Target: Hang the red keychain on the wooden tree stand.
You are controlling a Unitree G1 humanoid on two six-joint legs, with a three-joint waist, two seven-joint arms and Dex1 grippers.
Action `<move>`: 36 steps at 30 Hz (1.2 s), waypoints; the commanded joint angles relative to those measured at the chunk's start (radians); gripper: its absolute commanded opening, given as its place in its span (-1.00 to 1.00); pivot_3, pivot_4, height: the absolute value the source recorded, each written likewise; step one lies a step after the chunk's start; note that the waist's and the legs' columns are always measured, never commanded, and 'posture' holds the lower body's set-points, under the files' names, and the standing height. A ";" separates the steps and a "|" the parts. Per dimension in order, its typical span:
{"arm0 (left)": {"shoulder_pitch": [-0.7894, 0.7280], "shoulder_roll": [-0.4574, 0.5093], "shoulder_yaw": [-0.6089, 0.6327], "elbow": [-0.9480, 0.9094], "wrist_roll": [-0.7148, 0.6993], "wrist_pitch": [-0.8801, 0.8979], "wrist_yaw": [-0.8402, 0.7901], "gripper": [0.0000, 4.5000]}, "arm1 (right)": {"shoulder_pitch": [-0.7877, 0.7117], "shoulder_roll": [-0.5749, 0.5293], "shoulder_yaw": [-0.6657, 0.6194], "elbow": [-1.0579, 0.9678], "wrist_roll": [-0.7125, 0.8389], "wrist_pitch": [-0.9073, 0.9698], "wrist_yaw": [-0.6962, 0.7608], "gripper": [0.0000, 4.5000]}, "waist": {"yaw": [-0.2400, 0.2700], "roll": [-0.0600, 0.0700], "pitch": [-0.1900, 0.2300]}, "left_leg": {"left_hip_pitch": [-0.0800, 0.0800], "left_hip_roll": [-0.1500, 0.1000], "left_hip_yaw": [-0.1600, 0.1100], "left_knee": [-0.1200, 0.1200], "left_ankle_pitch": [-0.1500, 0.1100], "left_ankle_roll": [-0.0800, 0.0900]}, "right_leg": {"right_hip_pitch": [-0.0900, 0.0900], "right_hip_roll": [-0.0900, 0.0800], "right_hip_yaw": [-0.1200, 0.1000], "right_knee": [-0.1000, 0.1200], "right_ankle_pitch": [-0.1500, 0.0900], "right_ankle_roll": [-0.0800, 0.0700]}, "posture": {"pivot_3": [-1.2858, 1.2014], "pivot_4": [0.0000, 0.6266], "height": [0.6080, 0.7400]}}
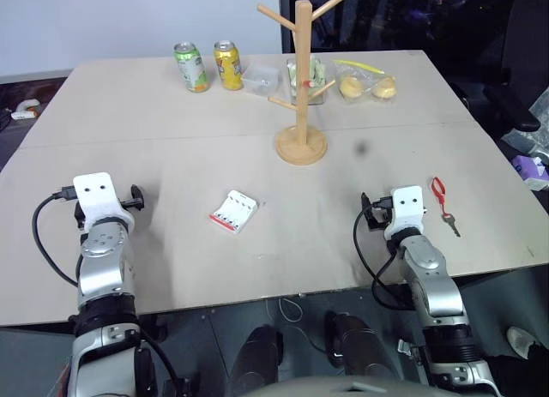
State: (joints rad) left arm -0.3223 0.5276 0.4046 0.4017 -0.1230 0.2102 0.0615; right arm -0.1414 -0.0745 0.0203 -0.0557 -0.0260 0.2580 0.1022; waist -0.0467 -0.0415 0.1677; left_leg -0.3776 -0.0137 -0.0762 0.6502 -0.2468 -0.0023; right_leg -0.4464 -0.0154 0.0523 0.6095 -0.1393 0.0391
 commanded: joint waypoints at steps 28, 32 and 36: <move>0.435 0.248 -0.063 -0.797 -0.434 0.349 -0.833 0.95 | -0.358 -0.504 0.040 -0.362 0.671 0.422 0.900 1.00 | -0.010 0.016 0.012 | -0.003 0.000 0.000 0.000 0.000 0.000 | -0.001 0.000 -0.001 -0.002 -0.003 -0.003 | 0.03 -0.52 1.00; 0.402 0.187 -0.114 -0.715 -0.387 0.294 -0.821 0.95 | -0.377 -0.504 0.047 -0.427 0.710 0.462 0.875 1.00 | -0.007 0.016 0.012 | -0.003 0.000 0.000 0.000 0.000 0.000 | -0.001 0.000 -0.001 -0.002 -0.003 -0.003 | 0.03 -0.52 1.00; 0.381 0.159 -0.164 -0.664 -0.354 0.254 -0.836 0.95 | -0.397 -0.512 0.032 -0.451 0.739 0.492 0.852 1.00 | 0.002 0.016 0.012 | -0.003 0.000 0.000 0.001 0.000 0.000 | -0.001 0.000 -0.001 -0.002 -0.003 -0.003 | 0.03 -0.52 1.00</move>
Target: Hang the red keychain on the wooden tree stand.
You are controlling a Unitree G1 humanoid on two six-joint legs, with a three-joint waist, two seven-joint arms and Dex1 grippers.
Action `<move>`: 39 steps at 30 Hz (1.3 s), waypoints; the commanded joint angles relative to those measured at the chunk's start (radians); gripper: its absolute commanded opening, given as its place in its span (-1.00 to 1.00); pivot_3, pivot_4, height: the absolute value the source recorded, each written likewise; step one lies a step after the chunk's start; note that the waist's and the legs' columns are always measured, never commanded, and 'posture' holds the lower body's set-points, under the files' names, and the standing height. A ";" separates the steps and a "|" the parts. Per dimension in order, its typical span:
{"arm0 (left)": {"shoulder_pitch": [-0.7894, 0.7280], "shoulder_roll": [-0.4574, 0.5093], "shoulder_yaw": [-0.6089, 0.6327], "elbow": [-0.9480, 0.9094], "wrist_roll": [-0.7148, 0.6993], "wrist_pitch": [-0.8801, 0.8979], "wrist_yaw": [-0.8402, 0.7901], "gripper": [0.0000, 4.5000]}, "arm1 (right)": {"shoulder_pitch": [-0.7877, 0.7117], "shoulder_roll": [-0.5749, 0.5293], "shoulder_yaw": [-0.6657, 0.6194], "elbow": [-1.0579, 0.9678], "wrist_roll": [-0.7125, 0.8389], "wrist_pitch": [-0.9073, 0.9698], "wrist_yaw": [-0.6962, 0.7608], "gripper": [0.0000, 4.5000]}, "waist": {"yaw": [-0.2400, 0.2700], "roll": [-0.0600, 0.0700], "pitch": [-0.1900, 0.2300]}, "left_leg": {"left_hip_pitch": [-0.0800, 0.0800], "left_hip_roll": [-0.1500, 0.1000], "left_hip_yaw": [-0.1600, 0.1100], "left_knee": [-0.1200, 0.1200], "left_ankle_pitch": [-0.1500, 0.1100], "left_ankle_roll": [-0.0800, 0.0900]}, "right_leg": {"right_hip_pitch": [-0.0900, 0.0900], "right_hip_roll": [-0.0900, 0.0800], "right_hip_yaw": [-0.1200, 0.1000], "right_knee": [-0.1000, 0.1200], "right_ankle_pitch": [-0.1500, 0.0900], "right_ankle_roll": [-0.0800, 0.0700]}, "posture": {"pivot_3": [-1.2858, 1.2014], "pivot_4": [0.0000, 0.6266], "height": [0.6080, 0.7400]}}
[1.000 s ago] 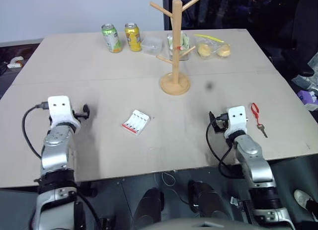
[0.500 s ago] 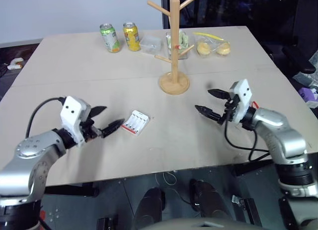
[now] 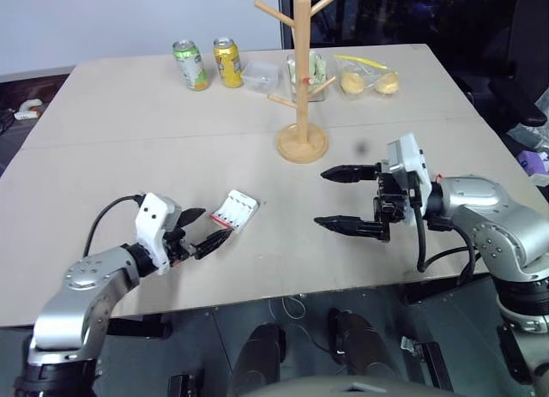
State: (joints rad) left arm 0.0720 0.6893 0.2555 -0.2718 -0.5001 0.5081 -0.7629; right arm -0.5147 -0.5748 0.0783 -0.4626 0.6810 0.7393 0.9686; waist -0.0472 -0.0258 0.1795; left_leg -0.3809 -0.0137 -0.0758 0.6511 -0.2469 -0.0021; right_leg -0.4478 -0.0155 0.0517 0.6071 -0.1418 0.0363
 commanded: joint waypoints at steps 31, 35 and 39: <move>-0.140 -0.097 -0.130 0.229 0.159 -0.195 -0.007 0.40 | -0.053 -0.024 -0.017 -0.055 0.059 0.003 -0.095 1.00 | 0.009 0.000 0.000 | 0.000 0.000 0.000 0.001 0.000 0.000 | 0.000 0.000 0.000 0.000 0.000 0.000 | 0.03 -0.52 1.00; -0.171 -0.070 -0.060 0.226 0.119 -0.144 0.014 0.40 | -0.064 -0.004 -0.012 -0.052 0.040 -0.014 -0.117 1.00 | 0.007 0.000 0.000 | 0.000 0.000 0.000 0.001 0.000 0.000 | 0.000 0.000 0.000 0.000 0.000 0.000 | 0.03 -0.52 1.00; -0.256 -0.051 0.056 0.266 0.072 -0.088 0.086 0.40 | -0.096 0.048 -0.017 -0.048 0.043 -0.027 -0.151 1.00 | 0.005 0.000 0.000 | 0.000 0.001 -0.001 0.001 0.000 0.000 | 0.000 0.001 0.000 0.001 0.000 0.000 | 0.03 -0.52 1.00</move>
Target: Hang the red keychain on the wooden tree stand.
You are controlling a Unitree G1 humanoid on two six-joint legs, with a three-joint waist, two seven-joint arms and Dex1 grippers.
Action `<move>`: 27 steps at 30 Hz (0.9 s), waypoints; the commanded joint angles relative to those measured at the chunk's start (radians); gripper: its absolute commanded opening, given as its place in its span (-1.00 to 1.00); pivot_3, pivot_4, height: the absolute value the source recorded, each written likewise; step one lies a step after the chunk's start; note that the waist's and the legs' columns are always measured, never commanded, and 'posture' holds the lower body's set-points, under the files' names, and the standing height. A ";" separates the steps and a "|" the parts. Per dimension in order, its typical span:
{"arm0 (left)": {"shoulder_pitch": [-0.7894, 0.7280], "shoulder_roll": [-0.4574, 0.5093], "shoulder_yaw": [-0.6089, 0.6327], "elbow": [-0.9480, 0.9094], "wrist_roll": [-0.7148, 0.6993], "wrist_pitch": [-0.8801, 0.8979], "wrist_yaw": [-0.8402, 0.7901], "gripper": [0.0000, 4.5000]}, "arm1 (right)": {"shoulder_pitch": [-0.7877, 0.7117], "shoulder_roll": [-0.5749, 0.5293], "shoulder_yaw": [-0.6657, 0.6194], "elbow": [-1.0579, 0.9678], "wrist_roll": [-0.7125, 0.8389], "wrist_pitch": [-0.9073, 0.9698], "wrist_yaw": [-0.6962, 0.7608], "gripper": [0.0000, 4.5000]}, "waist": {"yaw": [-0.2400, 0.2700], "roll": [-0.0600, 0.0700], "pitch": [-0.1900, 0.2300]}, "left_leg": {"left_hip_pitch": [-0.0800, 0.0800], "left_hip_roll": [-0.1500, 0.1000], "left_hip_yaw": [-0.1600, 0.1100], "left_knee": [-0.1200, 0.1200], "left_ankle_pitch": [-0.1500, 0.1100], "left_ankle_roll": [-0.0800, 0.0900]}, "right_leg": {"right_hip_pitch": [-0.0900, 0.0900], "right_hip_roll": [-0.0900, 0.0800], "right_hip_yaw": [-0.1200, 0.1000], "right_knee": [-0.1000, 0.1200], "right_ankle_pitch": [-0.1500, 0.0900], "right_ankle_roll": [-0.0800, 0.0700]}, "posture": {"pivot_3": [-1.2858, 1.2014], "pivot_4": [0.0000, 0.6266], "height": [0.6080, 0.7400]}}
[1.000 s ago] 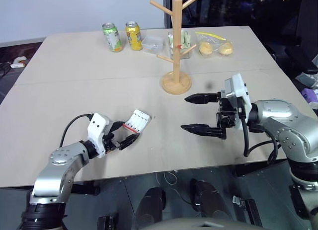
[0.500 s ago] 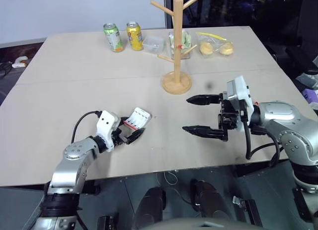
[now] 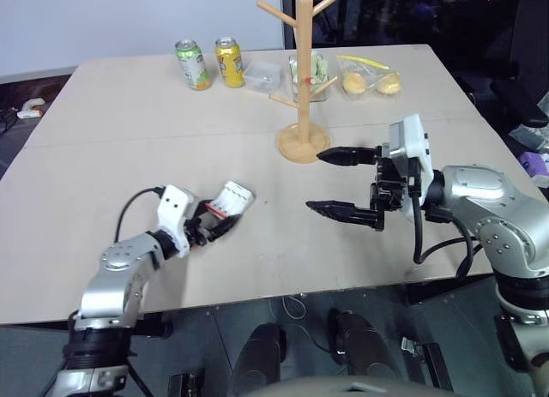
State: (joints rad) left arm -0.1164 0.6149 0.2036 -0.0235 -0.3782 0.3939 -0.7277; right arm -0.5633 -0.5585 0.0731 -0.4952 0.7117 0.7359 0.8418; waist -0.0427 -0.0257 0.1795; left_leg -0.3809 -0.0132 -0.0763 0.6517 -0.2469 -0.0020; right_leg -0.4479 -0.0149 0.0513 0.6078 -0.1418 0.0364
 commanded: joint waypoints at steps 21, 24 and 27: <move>-0.541 0.138 0.286 1.008 0.146 -0.315 0.522 0.40 | -0.139 0.136 0.119 0.015 -0.131 -0.057 -0.073 1.00 | 0.007 -0.002 -0.001 | -0.002 -0.003 -0.005 0.000 0.000 0.000 | 0.000 -0.003 -0.005 0.000 0.003 0.004 | 0.03 -0.52 1.00; -0.573 0.142 0.285 1.081 0.140 -0.327 0.515 0.87 | -0.133 0.134 0.114 0.009 -0.134 -0.044 -0.083 1.00 | 0.005 -0.002 -0.001 | -0.002 -0.003 -0.006 0.000 0.000 0.000 | 0.000 -0.003 -0.006 0.000 0.003 0.004 | 0.03 -0.52 1.00; -0.590 0.154 0.285 1.106 0.135 -0.336 0.503 1.00 | -0.127 0.129 0.108 0.001 -0.133 -0.027 -0.094 1.00 | 0.003 -0.002 -0.001 | -0.002 -0.003 -0.006 0.000 0.000 0.000 | 0.000 -0.003 -0.006 0.000 0.003 0.004 | 0.03 -0.52 1.00</move>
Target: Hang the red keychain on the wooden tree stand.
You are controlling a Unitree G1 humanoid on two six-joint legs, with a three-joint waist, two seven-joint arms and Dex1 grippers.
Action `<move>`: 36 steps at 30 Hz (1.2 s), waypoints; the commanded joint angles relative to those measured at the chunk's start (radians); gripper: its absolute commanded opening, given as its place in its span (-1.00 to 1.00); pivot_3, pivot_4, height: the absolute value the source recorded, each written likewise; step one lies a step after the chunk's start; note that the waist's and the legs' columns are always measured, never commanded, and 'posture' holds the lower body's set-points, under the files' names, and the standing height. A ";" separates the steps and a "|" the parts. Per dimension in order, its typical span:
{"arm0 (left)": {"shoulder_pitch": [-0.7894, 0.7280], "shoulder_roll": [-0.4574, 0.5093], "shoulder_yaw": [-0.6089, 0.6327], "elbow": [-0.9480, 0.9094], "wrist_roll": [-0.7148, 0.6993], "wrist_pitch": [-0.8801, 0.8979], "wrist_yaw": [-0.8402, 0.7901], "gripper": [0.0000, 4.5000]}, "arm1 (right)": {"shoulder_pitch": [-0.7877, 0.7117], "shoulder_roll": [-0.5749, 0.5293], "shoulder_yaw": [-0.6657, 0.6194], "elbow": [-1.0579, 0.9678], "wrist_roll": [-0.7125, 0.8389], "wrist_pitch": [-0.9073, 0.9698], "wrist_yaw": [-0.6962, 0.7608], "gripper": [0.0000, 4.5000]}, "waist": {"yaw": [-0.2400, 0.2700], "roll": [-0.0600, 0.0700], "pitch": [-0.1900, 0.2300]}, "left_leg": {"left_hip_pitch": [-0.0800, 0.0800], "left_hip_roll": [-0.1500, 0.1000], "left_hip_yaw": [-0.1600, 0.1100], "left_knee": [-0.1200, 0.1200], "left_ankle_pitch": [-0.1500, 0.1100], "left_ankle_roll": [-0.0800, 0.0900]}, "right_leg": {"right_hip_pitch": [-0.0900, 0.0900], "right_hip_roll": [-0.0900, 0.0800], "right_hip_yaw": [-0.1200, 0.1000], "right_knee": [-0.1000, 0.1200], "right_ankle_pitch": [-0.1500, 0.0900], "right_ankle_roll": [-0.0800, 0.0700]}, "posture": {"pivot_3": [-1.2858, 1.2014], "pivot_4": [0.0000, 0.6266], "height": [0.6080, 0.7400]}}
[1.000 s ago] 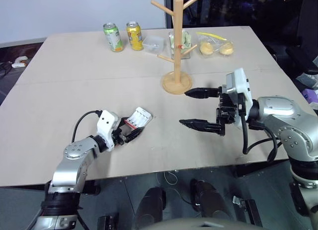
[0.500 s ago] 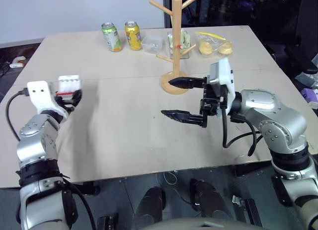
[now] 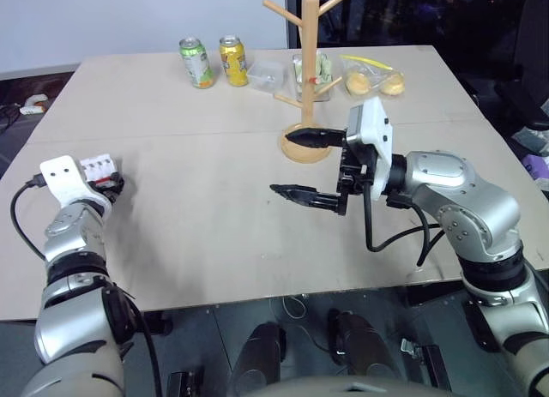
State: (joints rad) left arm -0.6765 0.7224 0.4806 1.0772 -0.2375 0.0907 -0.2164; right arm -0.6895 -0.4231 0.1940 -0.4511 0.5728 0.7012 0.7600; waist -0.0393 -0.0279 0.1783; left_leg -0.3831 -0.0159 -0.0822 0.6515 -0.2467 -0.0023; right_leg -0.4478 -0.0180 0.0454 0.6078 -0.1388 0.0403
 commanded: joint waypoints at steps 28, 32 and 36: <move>0.052 0.001 -0.505 -1.109 -0.277 0.381 -0.812 1.00 | 0.673 -0.033 -0.401 -0.091 -0.435 -0.094 -0.641 1.00 | -0.005 0.000 0.000 | 0.001 0.000 0.006 -0.001 0.000 0.000 | 0.000 0.002 0.006 -0.001 -0.003 -0.004 | 0.03 -0.52 1.00; 0.015 -0.038 -0.533 -1.075 -0.283 0.366 -0.885 1.00 | 0.738 0.008 -0.478 -0.057 -0.409 -0.182 -0.620 1.00 | -0.006 0.000 0.000 | 0.002 0.001 0.007 -0.001 0.000 0.000 | 0.000 0.003 0.007 0.000 -0.003 -0.004 | 0.03 -0.52 1.00; 0.020 -0.087 -0.568 -1.080 -0.269 0.340 -0.923 1.00 | 0.759 0.021 -0.520 -0.027 -0.344 -0.199 -0.560 1.00 | 0.000 0.000 0.000 | 0.001 0.001 0.008 0.000 0.000 0.000 | 0.000 0.002 0.008 -0.001 -0.003 -0.004 | 0.03 -0.52 1.00</move>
State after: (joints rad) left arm -0.6464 0.6394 -0.0904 0.0213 -0.5079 0.4509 -1.1220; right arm 0.0691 -0.4005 -0.2844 -0.4679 0.2031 0.5344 0.1794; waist -0.0398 -0.0280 0.1781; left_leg -0.3822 -0.0155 -0.0745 0.6515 -0.2467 -0.0021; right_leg -0.4477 -0.0158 0.0538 0.6072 -0.1418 0.0364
